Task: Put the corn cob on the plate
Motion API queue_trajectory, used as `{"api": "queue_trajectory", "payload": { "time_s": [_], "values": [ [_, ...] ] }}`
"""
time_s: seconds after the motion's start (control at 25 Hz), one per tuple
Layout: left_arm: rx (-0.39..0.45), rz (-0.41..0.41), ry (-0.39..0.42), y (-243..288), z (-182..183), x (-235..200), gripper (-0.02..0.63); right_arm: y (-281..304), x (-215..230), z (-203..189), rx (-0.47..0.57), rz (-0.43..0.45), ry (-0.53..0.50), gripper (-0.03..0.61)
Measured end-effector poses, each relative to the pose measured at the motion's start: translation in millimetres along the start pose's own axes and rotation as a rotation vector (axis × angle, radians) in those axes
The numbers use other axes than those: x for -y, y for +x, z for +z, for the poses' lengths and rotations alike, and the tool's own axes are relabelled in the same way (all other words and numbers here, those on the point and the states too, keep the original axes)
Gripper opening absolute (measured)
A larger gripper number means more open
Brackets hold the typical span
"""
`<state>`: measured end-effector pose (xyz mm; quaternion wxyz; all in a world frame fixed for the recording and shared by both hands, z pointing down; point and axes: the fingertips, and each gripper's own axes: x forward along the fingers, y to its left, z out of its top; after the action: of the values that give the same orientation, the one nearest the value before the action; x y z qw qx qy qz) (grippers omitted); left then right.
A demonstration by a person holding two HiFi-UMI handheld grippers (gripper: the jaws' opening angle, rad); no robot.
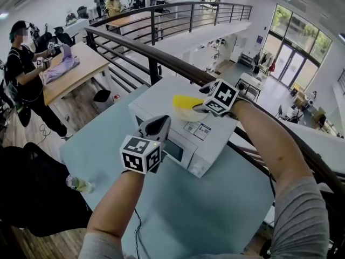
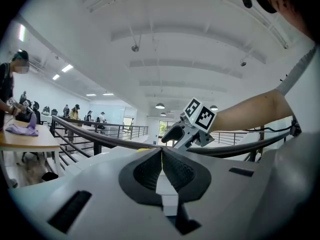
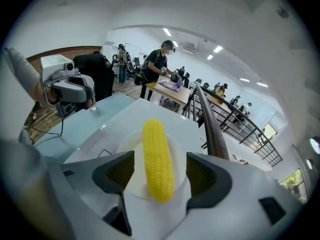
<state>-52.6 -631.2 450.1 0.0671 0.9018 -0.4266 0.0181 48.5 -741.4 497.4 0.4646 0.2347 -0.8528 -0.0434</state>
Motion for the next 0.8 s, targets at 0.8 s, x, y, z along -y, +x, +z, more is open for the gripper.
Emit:
{"api": "queue_trajectory", "payload": {
  "time_s": [0.8],
  "values": [
    [-0.051, -0.002, -0.025, -94.3, -7.2, 83.0, 0.020, -114.3, -77.5, -31.5, 0.281, -0.060, 0.278, 0.096]
  ]
}}
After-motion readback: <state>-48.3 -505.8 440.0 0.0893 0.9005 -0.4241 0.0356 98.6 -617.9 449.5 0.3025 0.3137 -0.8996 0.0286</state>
